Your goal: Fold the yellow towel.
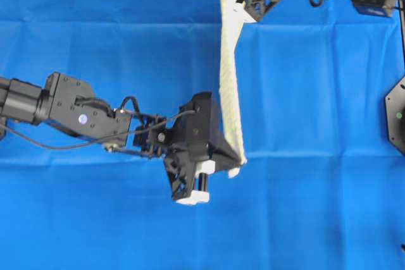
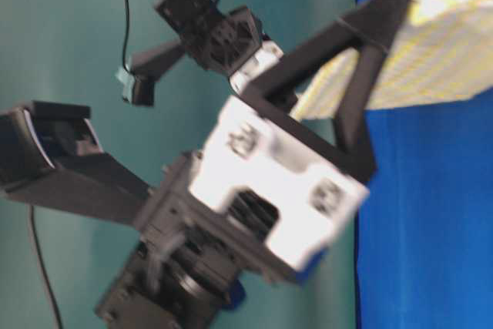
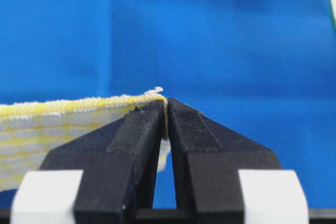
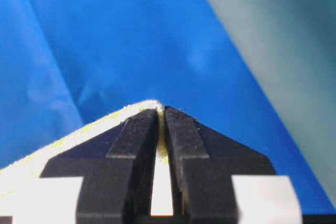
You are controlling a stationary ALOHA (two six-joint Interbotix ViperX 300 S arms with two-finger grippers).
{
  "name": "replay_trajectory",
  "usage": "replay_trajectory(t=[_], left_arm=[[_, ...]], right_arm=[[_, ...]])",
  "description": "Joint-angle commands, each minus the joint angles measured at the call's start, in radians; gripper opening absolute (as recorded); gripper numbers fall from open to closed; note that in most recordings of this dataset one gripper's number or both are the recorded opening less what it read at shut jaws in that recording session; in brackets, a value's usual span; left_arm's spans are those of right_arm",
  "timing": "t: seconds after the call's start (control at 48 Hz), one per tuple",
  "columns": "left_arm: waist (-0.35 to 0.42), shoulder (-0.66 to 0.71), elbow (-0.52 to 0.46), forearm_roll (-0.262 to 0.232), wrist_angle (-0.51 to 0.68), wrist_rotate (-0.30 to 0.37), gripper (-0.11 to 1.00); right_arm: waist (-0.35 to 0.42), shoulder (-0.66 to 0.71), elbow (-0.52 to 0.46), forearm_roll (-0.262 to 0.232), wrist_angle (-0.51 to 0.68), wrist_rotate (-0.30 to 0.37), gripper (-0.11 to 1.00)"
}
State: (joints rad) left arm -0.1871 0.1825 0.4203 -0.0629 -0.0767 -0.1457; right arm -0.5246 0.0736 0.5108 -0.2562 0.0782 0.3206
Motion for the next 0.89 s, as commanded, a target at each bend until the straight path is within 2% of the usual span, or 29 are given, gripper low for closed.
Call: replay_trajectory(t=[0.0, 0.416, 0.791, 0.874], left_arm=[[-0.035, -0.038, 0.011, 0.003, -0.009, 0.002, 0.03], [-0.044, -0.089, 0.129, 0.002, -0.021, -0.005, 0.03], [-0.021, -0.091, 0.172, 0.002, -0.029, -0.003, 0.03], [-0.021, -0.087, 0.172, 0.002, -0.029, -0.003, 0.07]], right_arm=[[0.005, 0.009, -0.051, -0.008, -0.003, 0.000, 0.04], [0.049, 0.100, -0.143, -0.026, 0.012, 0.000, 0.04], [0.049, 0.104, -0.147, -0.026, 0.017, -0.002, 0.05], [0.052, 0.106, -0.147, -0.028, 0.017, -0.005, 0.05]])
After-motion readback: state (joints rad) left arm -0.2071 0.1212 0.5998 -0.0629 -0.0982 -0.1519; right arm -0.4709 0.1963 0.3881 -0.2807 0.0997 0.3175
